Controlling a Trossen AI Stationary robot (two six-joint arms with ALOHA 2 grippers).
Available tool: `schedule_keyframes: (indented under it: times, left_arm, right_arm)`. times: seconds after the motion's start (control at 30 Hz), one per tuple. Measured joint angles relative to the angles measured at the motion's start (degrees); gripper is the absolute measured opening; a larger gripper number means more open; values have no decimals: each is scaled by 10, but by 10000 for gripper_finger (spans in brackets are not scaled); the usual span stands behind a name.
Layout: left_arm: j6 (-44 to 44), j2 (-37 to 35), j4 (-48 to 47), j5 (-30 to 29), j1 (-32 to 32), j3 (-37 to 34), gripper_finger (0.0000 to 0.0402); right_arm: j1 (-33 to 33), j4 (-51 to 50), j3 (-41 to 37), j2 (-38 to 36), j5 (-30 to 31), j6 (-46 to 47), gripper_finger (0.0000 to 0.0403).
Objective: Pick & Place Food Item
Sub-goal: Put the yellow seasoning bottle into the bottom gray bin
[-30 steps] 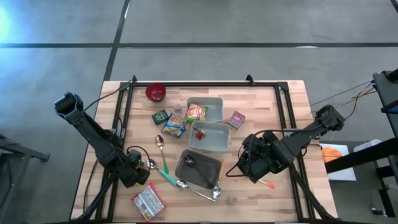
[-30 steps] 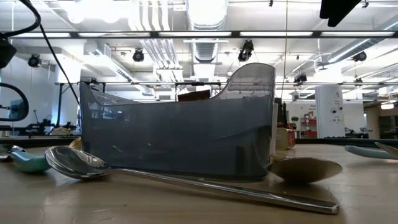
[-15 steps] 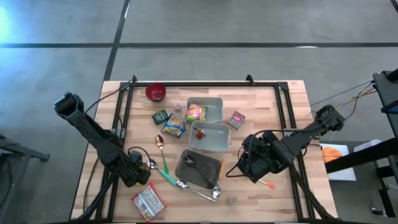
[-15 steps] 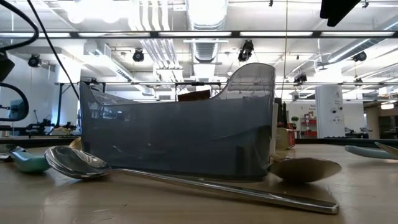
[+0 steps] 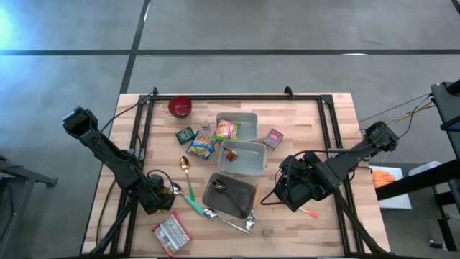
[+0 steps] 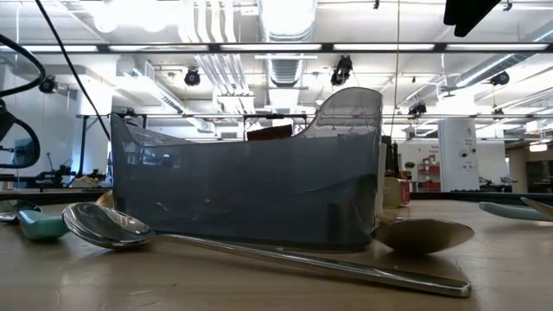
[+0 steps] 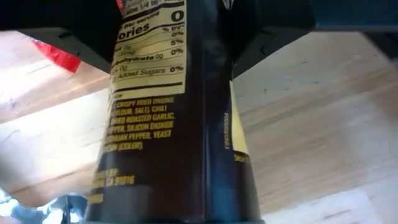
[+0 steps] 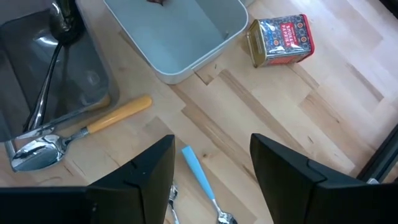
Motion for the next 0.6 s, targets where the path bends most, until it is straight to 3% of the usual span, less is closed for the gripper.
schedule_keyframes:
  times: [0.17,0.33,0.6]
  left_arm:
    - [40,-2,6,8,0,0,176]
    - [66,-9,46,41,0,0,175]
    - [72,-68,198,45,0,0,175]
  right_arm:
    - [0,1,0,0,0,-12,207]
    - [0,17,0,0,2,-74,207]
    - [0,139,0,0,4,-378,207]
